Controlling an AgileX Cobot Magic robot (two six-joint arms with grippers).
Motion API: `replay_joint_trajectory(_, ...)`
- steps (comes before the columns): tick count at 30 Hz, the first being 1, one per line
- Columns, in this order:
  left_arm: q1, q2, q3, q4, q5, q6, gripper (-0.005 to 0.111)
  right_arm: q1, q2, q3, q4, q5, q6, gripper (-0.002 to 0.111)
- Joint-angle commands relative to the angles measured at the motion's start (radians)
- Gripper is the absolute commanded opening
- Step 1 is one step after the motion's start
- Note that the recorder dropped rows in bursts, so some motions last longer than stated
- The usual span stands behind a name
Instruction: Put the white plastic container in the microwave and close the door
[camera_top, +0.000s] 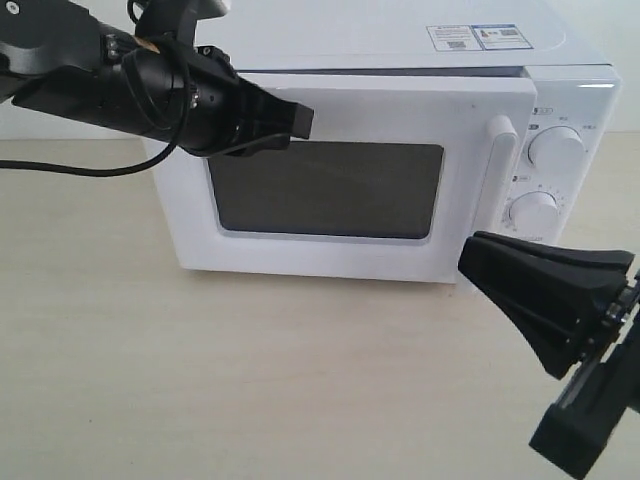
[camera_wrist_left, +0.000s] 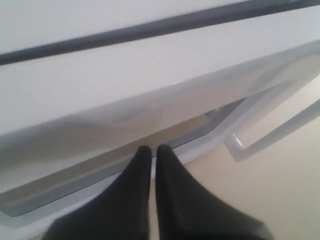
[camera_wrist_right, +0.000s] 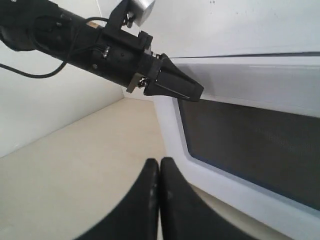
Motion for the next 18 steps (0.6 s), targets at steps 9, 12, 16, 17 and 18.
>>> replay_joint_trajectory(9,-0.005,0.002,-0.007,0.005,-0.037,0.014,0.004,0.109,0.049,0.006,0.068,0.011,0.007,0.000)
replay_joint_trajectory(12,-0.005,0.002,-0.007,0.005,-0.043,0.014,0.004,0.192,0.265,-0.002,0.214,-0.231,-0.064,0.000)
replay_joint_trajectory(16,-0.005,0.002,-0.007,0.000,-0.014,0.012,0.004,0.203,0.481,-0.113,0.566,-0.359,-0.332,0.000)
replay_joint_trajectory(17,-0.005,0.002,-0.007,0.002,-0.009,0.014,0.004,0.203,0.511,-0.152,0.578,-0.365,-0.388,0.000)
replay_joint_trajectory(18,-0.005,0.000,-0.007,0.006,-0.009,0.014,0.004,0.203,0.527,-0.185,0.593,-0.359,-0.450,0.000)
